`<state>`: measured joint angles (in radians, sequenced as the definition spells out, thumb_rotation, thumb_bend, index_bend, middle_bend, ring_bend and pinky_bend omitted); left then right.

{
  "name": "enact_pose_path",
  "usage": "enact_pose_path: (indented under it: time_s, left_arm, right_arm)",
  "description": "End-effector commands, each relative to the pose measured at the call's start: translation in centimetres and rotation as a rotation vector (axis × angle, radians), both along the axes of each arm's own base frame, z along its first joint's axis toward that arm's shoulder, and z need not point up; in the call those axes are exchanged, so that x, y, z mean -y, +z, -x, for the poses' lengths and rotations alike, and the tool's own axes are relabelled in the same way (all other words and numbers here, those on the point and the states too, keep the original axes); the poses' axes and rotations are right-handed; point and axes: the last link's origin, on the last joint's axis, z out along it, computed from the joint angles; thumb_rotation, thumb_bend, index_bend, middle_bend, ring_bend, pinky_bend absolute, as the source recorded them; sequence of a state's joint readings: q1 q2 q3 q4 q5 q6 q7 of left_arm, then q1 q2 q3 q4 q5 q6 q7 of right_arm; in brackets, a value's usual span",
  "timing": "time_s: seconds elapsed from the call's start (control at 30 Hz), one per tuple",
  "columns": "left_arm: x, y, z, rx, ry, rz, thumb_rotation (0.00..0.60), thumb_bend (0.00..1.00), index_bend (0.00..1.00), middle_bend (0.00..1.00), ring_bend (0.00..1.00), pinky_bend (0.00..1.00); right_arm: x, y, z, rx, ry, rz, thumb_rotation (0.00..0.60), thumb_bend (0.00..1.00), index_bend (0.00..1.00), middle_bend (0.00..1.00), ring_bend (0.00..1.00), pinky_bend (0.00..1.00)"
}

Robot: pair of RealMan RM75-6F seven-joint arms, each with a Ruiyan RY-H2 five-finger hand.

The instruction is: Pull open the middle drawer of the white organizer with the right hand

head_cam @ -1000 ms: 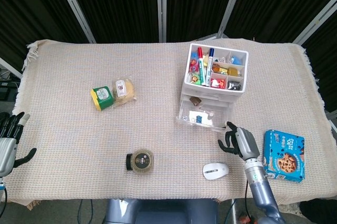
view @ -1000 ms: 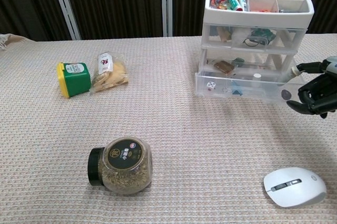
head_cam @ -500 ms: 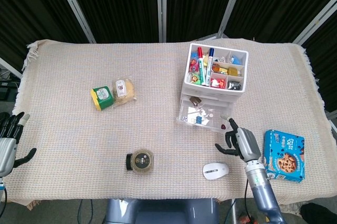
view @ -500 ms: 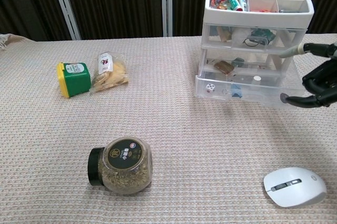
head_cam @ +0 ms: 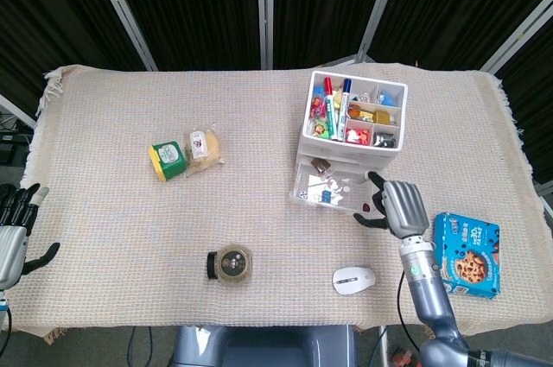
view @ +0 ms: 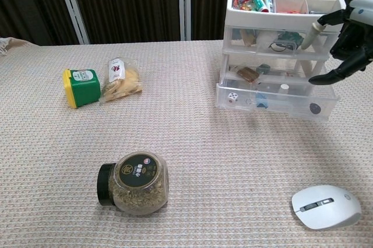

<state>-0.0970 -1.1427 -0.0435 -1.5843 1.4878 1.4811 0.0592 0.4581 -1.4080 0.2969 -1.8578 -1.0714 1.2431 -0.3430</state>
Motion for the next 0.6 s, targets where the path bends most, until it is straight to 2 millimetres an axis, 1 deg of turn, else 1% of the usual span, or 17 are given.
enact_pose_path:
  time_s: [0.03, 0.13, 0.23, 0.4, 0.6]
  left_arm:
    - [0.0, 0.0, 0.0, 0.001, 0.000, 0.001, 0.600, 0.29, 0.00, 0.00, 0.00, 0.00]
    - [0.0, 0.0, 0.0, 0.003, 0.000, 0.002, 0.600, 0.29, 0.00, 0.00, 0.00, 0.00]
    - [0.0, 0.0, 0.0, 0.004, 0.000, 0.003, 0.600, 0.29, 0.00, 0.00, 0.00, 0.00]
    - [0.0, 0.0, 0.0, 0.005, 0.001, 0.003, 0.600, 0.29, 0.00, 0.00, 0.00, 0.00]
    - [0.0, 0.0, 0.0, 0.006, 0.002, 0.003, 0.600, 0.29, 0.00, 0.00, 0.00, 0.00]
  right_arm:
    - [1.7, -0.1, -1.1, -0.081, 0.010, -0.036, 0.600, 0.02, 0.47, 1.00, 1.00, 0.74]
    - [2.2, -0.4, -1.2, -0.111, 0.009, -0.055, 0.600, 0.02, 0.53, 1.00, 1.00, 0.74]
    - [3.0, -1.1, -1.3, -0.166, 0.024, -0.059, 0.600, 0.02, 0.56, 1.00, 1.00, 0.74]
    - [3.7, -1.9, -1.5, -0.213, 0.049, -0.061, 0.600, 0.01, 0.59, 1.00, 1.00, 0.74]
    - [4.6, -2.6, -1.4, -0.282, 0.100, -0.054, 0.600, 0.02, 0.58, 1.00, 1.00, 0.74]
